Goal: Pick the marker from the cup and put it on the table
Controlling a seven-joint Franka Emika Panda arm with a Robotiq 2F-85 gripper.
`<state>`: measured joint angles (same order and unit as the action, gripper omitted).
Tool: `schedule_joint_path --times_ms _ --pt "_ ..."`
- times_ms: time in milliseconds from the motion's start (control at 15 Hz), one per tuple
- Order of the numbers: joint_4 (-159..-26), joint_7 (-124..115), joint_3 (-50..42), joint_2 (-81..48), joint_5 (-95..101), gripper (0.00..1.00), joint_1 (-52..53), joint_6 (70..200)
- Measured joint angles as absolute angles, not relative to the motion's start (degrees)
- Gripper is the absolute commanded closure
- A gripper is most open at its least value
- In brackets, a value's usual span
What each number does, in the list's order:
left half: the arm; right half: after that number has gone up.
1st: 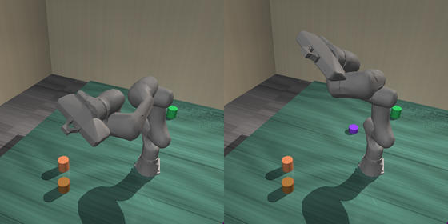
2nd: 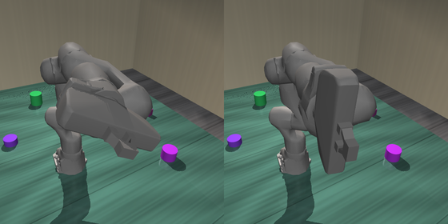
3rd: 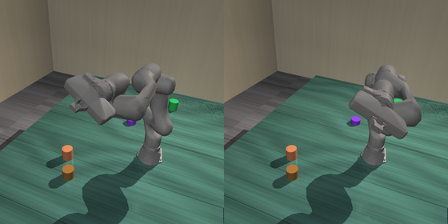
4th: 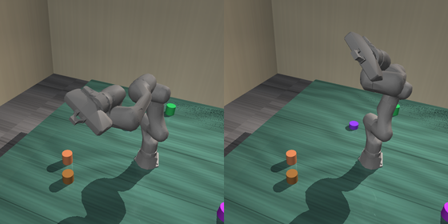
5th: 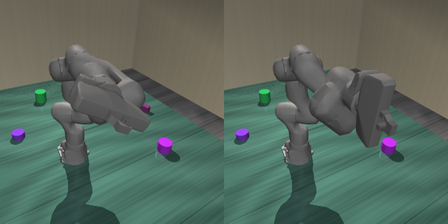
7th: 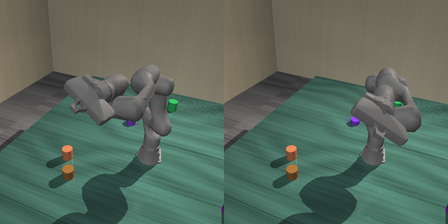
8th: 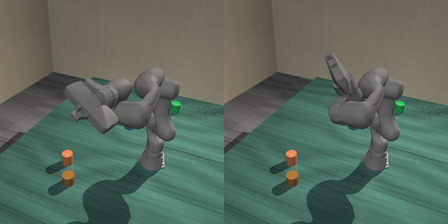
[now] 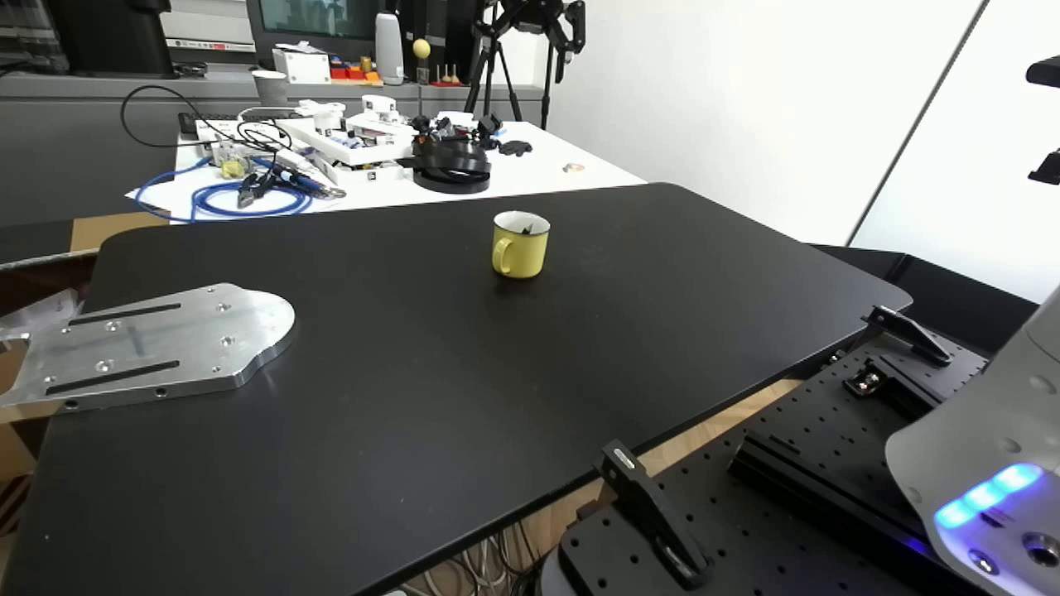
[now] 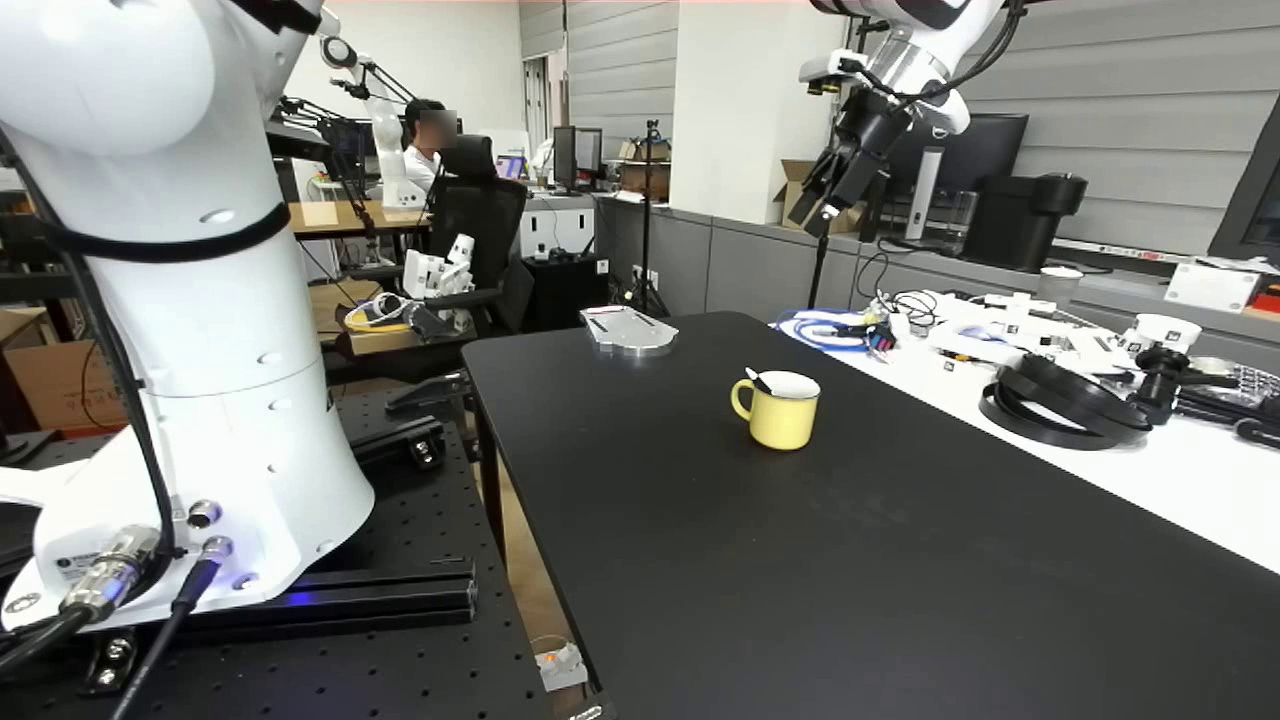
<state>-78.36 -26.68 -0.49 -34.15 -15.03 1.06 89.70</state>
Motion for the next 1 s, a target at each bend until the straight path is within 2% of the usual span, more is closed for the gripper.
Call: schedule_joint_path --times_ms 333,1000 --pt "-79.2 -30.3 -1.4 -37.8 -19.9 0.00 0.9 92.6" --pt "-90.8 -30.1 -2.0 -39.1 -23.9 0.00 0.1 103.8"
